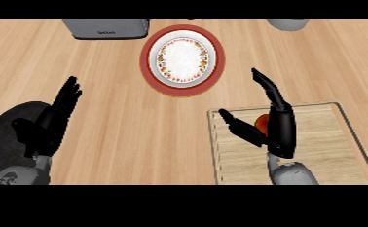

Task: Pick the tomato from the tray and place it in the plate

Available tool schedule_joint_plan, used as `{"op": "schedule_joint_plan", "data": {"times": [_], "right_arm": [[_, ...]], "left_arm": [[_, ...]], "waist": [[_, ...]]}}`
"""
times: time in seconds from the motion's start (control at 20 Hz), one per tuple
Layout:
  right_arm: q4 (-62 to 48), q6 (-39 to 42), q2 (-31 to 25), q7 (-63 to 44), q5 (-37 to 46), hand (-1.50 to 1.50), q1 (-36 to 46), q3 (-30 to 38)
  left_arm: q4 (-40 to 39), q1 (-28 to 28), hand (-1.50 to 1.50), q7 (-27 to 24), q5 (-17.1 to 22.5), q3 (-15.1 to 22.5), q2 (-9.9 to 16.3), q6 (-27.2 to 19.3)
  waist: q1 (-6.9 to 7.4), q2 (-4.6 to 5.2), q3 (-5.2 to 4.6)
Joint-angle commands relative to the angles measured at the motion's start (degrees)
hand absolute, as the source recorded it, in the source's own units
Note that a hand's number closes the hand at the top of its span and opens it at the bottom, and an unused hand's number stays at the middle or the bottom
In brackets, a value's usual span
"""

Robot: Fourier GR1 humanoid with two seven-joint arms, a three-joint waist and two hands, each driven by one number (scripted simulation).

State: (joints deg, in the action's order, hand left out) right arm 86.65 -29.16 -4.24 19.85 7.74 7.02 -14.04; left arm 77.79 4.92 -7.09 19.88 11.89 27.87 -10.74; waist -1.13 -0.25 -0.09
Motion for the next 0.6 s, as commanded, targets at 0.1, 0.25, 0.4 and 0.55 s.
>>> {"op": "schedule_joint_plan", "data": {"times": [0.1,0.25,0.4,0.55], "right_arm": [[3.8,-10.7,2.8,11.0,7.0,-1.50,-15.7,-3.3],[11.9,-9.0,-1.5,7.5,5.0,-1.50,-18.8,0.2],[15.3,-13.2,-3.2,-1.0,15.3,-1.50,-25.5,-4.0],[19.2,-10.4,-8.2,-10.7,20.7,-1.50,-29.0,-3.0]], "left_arm": [[-2.6,-0.3,0.00,-2.8,-3.2,1.1,-2.5,-0.1],[-0.7,-2.1,0.00,-2.5,-1.6,-1.1,-1.4,3.4],[-2.1,-0.8,0.00,-2.8,-3.5,-0.1,-3.9,0.3],[1.5,-2.8,0.00,-1.4,-3.9,0.5,-2.9,0.5]], "waist": [[0.14,0.12,0.08],[0.69,0.10,0.09],[0.30,0.10,0.00],[0.75,0.02,-0.04]]}}
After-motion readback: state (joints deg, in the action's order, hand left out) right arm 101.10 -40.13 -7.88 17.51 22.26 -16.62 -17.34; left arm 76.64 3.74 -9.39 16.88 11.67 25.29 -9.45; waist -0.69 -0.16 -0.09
